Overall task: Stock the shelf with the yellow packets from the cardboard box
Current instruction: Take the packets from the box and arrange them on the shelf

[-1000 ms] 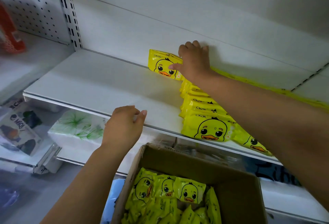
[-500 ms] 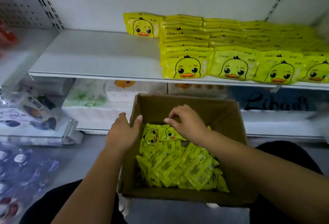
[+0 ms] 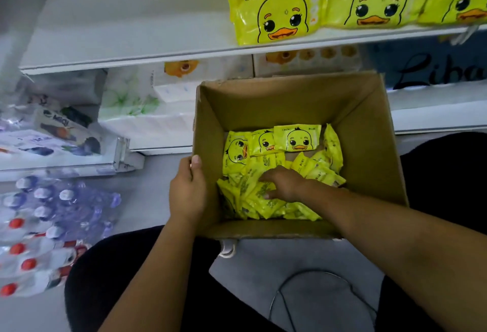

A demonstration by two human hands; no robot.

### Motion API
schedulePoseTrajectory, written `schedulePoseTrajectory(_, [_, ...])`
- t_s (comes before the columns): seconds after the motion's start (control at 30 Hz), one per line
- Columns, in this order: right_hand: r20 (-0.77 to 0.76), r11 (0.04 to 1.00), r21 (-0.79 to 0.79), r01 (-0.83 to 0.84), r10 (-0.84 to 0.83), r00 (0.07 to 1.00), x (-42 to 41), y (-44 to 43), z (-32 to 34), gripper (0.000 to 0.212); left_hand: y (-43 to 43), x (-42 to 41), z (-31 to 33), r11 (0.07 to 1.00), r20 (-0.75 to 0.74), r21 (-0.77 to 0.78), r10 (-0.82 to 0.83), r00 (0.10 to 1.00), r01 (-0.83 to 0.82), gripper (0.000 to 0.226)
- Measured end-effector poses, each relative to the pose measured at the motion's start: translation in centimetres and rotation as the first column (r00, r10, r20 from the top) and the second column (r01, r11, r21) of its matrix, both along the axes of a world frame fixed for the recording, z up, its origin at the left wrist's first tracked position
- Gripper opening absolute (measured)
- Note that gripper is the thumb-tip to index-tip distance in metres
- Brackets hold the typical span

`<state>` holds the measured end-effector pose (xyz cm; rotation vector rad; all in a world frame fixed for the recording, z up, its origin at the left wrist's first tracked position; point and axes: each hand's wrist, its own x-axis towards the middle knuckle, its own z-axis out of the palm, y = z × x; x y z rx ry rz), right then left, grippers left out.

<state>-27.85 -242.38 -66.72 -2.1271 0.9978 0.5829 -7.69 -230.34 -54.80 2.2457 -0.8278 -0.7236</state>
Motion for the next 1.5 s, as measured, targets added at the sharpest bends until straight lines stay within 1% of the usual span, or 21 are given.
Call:
schedulePoseTrajectory(0.13, [-0.194,0.953,-0.067,-0.296,0.279,0.94,1.3,-0.1,-1.8,0.087,-0.2,0.7,-0.4,1.0,-0.013,-0.008,0.005,1.0,-0.005,0.039])
schedulePoseTrajectory(0.27, [-0.211,0.879,-0.208,-0.43,0.389,0.897,1.0,0.0,-2.7,0.089,-0.3,0.9,-0.5,1.0,-0.018,-0.007,0.002,1.0,-0.002,0.036])
schedulePoseTrajectory(0.4, [-0.153,0.865,-0.22,-0.451,0.425,0.892,1.0,-1.0,-2.8,0.091,-0.4,0.9,-0.4,1.0,-0.016,0.001,-0.004,1.0,0.004,0.033])
schedulePoseTrajectory(0.5, [-0.073,0.916,-0.108,-0.386,0.38,0.922,1.2,-2.3,-2.6,0.084,-0.5,1.2,-0.5,1.0,0.009,-0.007,-0.019,1.0,0.019,0.034])
schedulePoseTrajectory(0.57, [-0.034,0.933,-0.079,-0.352,0.35,0.936,1.2,-2.9,-2.7,0.082,-0.6,1.1,-0.5,1.0,0.018,-0.007,-0.021,1.0,0.021,0.034])
schedulePoseTrajectory(0.63, [-0.057,0.921,-0.083,-0.381,0.377,0.924,1.1,-3.4,-2.6,0.086,-0.7,1.0,-0.4,1.0,0.018,-0.01,-0.018,1.0,0.019,0.034])
schedulePoseTrajectory(0.7, [-0.085,0.903,-0.101,-0.418,0.411,0.908,0.9,-3.7,-2.6,0.082,-0.7,0.9,-0.3,1.0,0.009,-0.02,-0.021,1.0,0.021,0.034])
schedulePoseTrajectory(0.77, [-0.042,0.914,-0.103,-0.393,0.391,0.92,0.6,-4.0,-2.6,0.076,-0.7,0.9,-0.3,0.999,-0.003,-0.028,-0.021,1.0,0.021,0.035])
schedulePoseTrajectory(0.8, [0.005,0.935,-0.074,-0.347,0.349,0.937,0.3,-4.2,-2.6,0.071,-0.6,0.9,-0.3,0.999,-0.011,-0.032,-0.018,1.0,0.017,0.035])
schedulePoseTrajectory(0.83, [0.077,0.967,-0.004,-0.255,0.254,0.964,0.0,-4.3,-2.3,0.064,-0.6,1.0,-0.3,0.999,-0.017,-0.037,-0.014,1.0,0.013,0.035])
schedulePoseTrajectory(0.87, [0.152,0.986,0.106,-0.129,0.112,0.982,-0.3,-4.4,-2.1,0.055,-0.6,1.1,-0.4,0.999,-0.024,-0.046,-0.006,1.0,0.005,0.036])
schedulePoseTrajectory(0.9, [0.214,0.974,0.226,-0.007,-0.043,0.976,-0.6,-4.4,-1.4,0.046,-0.7,1.2,-0.4,0.998,-0.032,-0.055,0.002,0.999,-0.003,0.037])
schedulePoseTrajectory(0.97, [0.284,0.902,0.386,0.194,-0.316,0.905,-0.4,-4.0,0.5,0.038,-0.6,1.3,-0.7,0.998,-0.041,-0.067,0.014,0.999,-0.017,0.042])
schedulePoseTrajectory(1.0, [0.303,0.857,0.447,0.254,-0.413,0.859,0.0,-3.4,1.7,0.037,-0.6,1.3,-1.0,0.997,-0.041,-0.068,0.019,0.999,-0.021,0.041])
schedulePoseTrajectory(1.1, [0.24,0.72,0.561,0.409,-0.614,0.752,2.9,-1.0,3.9,0.045,-0.5,1.2,-1.2,0.997,-0.029,-0.065,0.028,0.999,-0.029,0.033])
schedulePoseTrajectory(1.17, [0.122,0.604,0.638,0.478,-0.692,0.712,5.2,0.8,3.6,0.058,-0.5,1.3,-1.2,0.997,-0.021,-0.069,0.032,0.999,-0.033,0.033])
schedulePoseTrajectory(1.23, [0.063,0.562,0.654,0.507,-0.707,0.704,6.8,2.6,2.2,0.052,-0.5,1.4,-1.3,0.997,-0.028,-0.074,0.028,0.999,-0.03,0.033])
schedulePoseTrajectory(1.3, [0.034,0.504,0.669,0.546,-0.755,0.655,7.5,3.5,1.2,0.045,-0.5,1.5,-1.3,0.998,-0.034,-0.067,0.019,0.999,-0.021,0.033])
schedulePoseTrajectory(1.37, [0.034,0.473,0.653,0.591,-0.798,0.601,7.5,3.7,1.0,0.041,-0.5,1.5,-1.2,0.998,-0.033,-0.06,0.012,0.999,-0.014,0.034])
schedulePoseTrajectory(1.47, [0.032,0.461,0.611,0.643,-0.827,0.562,6.7,3.2,1.1,0.045,-0.4,1.5,-1.3,0.998,-0.03,-0.057,0.016,0.999,-0.018,0.035])
schedulePoseTrajectory(1.5, [0.038,0.457,0.602,0.655,-0.836,0.548,6.3,2.9,1.1,0.042,-0.5,1.5,-1.3,0.998,-0.027,-0.053,0.014,1.0,-0.015,0.037])
